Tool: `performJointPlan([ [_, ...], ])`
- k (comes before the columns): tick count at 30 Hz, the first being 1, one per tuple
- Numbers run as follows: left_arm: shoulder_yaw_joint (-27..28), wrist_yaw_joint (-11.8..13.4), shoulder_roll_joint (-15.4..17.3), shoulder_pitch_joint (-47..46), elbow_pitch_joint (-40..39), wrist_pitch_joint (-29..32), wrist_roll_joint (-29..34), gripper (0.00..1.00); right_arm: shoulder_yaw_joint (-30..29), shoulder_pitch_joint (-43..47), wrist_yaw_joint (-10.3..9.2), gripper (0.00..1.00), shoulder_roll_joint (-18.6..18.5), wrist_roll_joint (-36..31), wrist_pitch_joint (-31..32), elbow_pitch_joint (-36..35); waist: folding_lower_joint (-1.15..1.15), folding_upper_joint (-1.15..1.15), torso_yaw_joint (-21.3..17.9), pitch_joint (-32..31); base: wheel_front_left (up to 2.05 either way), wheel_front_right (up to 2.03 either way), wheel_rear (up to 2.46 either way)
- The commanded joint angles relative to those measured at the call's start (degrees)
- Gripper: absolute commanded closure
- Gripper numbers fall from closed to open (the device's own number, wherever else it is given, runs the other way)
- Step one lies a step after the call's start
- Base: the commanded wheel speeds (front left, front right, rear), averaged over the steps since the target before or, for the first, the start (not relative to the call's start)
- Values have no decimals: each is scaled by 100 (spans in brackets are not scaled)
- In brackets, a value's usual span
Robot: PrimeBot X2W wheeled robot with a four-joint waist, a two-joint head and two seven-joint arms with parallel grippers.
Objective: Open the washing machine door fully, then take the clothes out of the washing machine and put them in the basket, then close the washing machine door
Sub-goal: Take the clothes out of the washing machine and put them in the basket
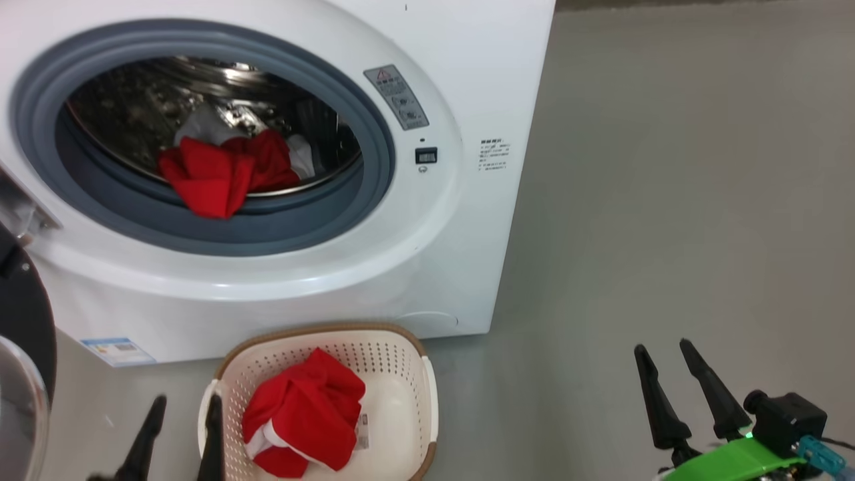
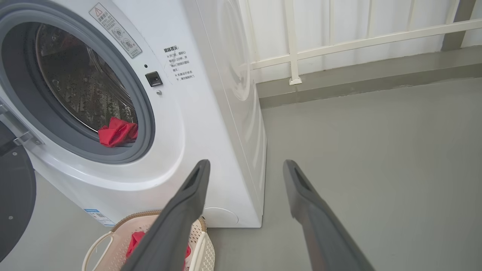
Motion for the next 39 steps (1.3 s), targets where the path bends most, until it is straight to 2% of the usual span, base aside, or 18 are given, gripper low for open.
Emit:
performJointPlan([
  [1, 145, -17, 24, -382, -20, -30, 76, 0, 72, -259, 36, 0, -26, -31, -37, -168, 0, 0, 12, 164, 0, 0, 0],
  [6, -2, 14, 139, -1254, 624, -30, 345, 0, 73, -442, 36, 0, 102, -66, -37, -216, 0, 0, 6, 569, 0, 0, 0],
  [9, -190, 105, 353, -2206, 1270, -30, 650, 0, 101, -638, 36, 0, 181, -102, -37, -238, 0, 0, -49, 885, 0, 0, 0],
  [10, -190, 105, 353, -2206, 1270, -30, 650, 0, 101, -638, 36, 0, 181, -102, -37, -238, 0, 0, -49, 885, 0, 0, 0],
  [13, -333, 307, 611, -3209, 1921, 44, 982, 0, 152, -855, 36, 0, 240, -108, -37, -249, 0, 0, -171, 1155, 0, 0, 0],
  [21, -627, 426, 970, -4873, 3202, 424, 1375, 0, 203, -1155, 36, 0, 293, -73, -37, -287, 0, 0, -395, 1573, 0, 0, 0],
  [27, -859, 542, 1098, -5866, 4123, 844, 1628, 0, 238, -1320, 36, 0, 298, 62, -37, -342, 0, 0, -469, 1863, 0, 0, 0],
  [39, -1071, 730, 1527, -7358, 5646, 1159, 1842, 0, 332, -1667, 36, 0, 299, 273, -37, -439, 0, 0, -742, 2412, 0, 0, 0],
])
